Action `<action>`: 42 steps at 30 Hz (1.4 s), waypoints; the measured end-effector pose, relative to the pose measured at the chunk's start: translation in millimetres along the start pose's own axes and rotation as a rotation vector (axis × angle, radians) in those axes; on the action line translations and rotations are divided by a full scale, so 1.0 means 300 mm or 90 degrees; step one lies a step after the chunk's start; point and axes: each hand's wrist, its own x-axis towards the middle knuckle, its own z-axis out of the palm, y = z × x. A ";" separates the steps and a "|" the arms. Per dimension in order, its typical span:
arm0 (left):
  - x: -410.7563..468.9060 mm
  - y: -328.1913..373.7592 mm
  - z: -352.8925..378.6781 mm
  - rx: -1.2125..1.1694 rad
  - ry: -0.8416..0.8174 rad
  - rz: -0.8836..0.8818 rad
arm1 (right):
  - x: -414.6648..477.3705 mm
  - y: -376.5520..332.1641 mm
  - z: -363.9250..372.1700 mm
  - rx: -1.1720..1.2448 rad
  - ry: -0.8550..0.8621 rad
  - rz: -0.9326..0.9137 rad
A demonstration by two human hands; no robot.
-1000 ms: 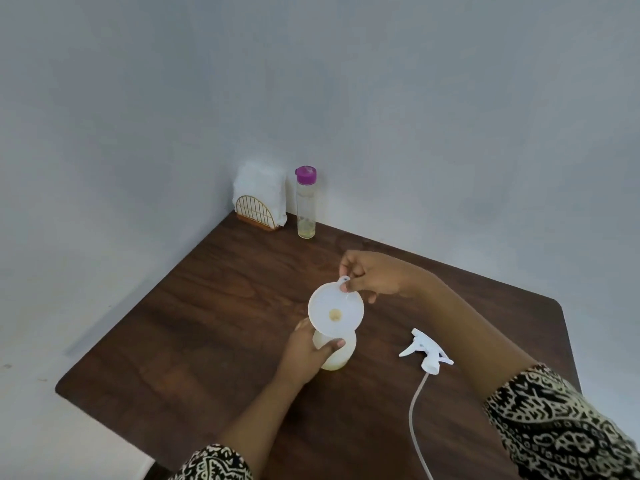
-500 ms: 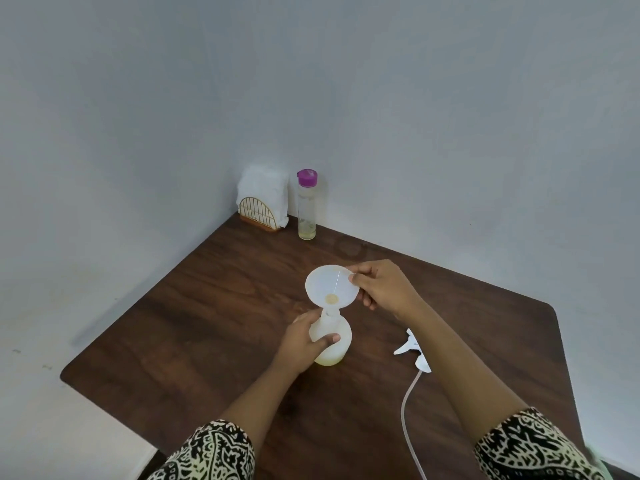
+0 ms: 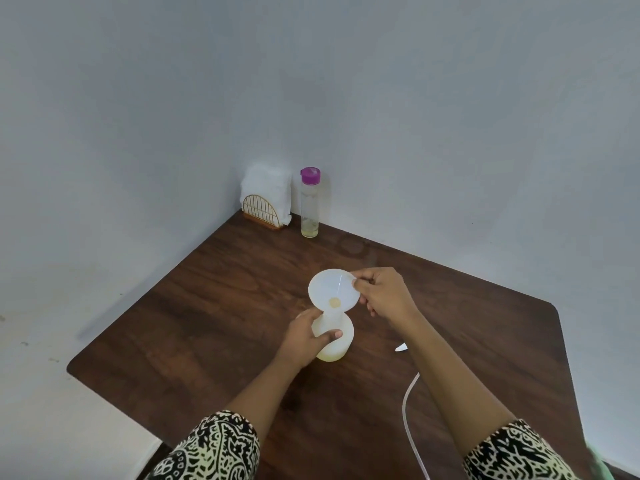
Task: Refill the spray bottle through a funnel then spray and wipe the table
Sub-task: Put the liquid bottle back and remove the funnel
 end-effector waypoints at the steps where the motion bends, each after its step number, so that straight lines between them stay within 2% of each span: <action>1: 0.001 -0.003 0.001 -0.002 -0.002 -0.003 | -0.001 -0.001 0.001 -0.001 -0.003 -0.002; 15: 0.011 -0.011 0.004 0.003 -0.004 -0.020 | 0.002 -0.025 -0.012 0.004 -0.045 0.010; 19: 0.019 -0.011 -0.006 -0.001 -0.018 -0.014 | 0.003 -0.028 -0.034 0.095 -0.049 0.042; 27: 0.059 -0.007 -0.104 0.025 -0.136 0.006 | 0.036 -0.071 -0.147 0.250 -0.107 0.051; 30: 0.069 -0.049 -0.152 0.022 -0.130 -0.020 | 0.068 -0.086 -0.192 0.345 -0.115 0.051; 33: 0.097 -0.060 -0.177 -0.015 -0.022 -0.054 | 0.131 -0.072 -0.211 0.375 -0.063 0.064; 35: 0.146 -0.079 -0.185 0.047 0.067 -0.077 | 0.189 -0.046 -0.207 0.369 -0.021 0.079; 36: 0.177 -0.093 -0.188 0.112 0.074 -0.083 | 0.221 -0.032 -0.200 0.368 -0.001 0.086; 39: 0.265 -0.130 -0.178 0.309 -0.011 -0.083 | 0.322 0.017 -0.154 0.328 0.078 0.097; 42: 0.338 -0.151 -0.133 0.392 -0.036 -0.052 | 0.429 0.090 -0.088 0.119 0.167 0.027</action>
